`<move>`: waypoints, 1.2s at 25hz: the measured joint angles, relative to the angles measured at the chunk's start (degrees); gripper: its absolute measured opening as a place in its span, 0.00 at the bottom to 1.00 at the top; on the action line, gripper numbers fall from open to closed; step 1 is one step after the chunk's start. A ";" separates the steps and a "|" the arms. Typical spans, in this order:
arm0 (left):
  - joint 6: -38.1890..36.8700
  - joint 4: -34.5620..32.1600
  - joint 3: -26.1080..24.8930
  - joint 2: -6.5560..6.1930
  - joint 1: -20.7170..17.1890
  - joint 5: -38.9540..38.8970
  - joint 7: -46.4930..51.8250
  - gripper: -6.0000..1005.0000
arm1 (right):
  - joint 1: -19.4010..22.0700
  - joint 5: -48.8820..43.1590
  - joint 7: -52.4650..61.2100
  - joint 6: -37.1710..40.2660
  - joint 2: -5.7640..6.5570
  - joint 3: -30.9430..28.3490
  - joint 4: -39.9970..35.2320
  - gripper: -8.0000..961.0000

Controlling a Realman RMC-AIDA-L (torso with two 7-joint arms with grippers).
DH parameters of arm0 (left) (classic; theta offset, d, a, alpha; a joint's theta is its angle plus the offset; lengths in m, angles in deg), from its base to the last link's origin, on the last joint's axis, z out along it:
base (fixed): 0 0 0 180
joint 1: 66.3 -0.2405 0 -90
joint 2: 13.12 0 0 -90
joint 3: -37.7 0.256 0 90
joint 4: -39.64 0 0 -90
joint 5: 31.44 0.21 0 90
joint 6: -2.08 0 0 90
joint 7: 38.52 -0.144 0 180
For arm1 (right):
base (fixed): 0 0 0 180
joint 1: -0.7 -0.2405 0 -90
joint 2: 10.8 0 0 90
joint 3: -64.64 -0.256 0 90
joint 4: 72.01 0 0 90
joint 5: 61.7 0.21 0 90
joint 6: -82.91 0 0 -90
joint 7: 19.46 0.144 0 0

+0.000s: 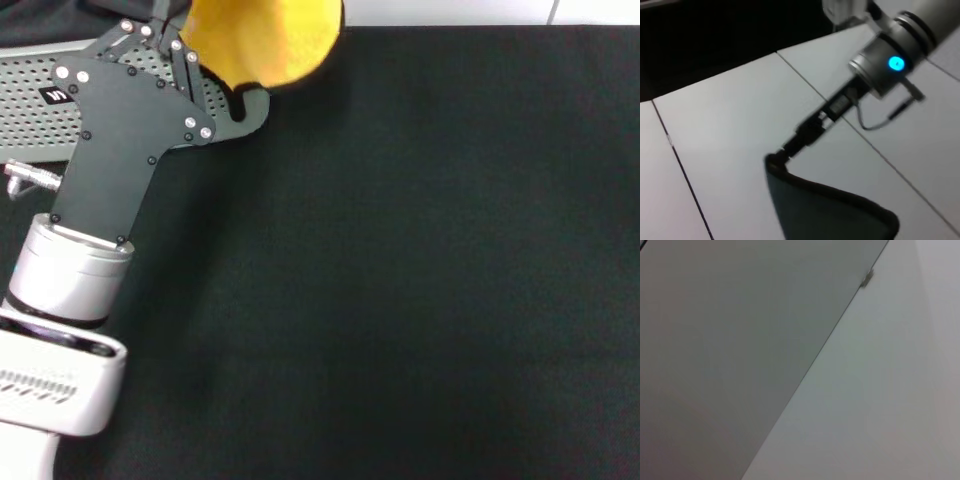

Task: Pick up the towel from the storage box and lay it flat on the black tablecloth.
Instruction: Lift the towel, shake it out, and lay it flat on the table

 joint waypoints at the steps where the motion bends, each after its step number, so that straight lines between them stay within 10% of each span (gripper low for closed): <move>1: -0.62 -0.04 0.26 0.00 -0.08 0.00 1.84 0.05 | 0.61 0.00 0.00 0.60 0.00 0.01 -0.36 0.02; 15: -4.13 -23.35 5.03 -0.46 -6.13 1.30 63.37 0.02 | 20.41 0.91 -0.08 13.90 0.15 -0.13 -12.80 0.02; 30: -4.21 -42.40 16.77 -0.91 -12.86 -0.92 94.62 0.02 | 38.11 8.20 -0.23 28.10 0.31 2.89 -22.83 0.02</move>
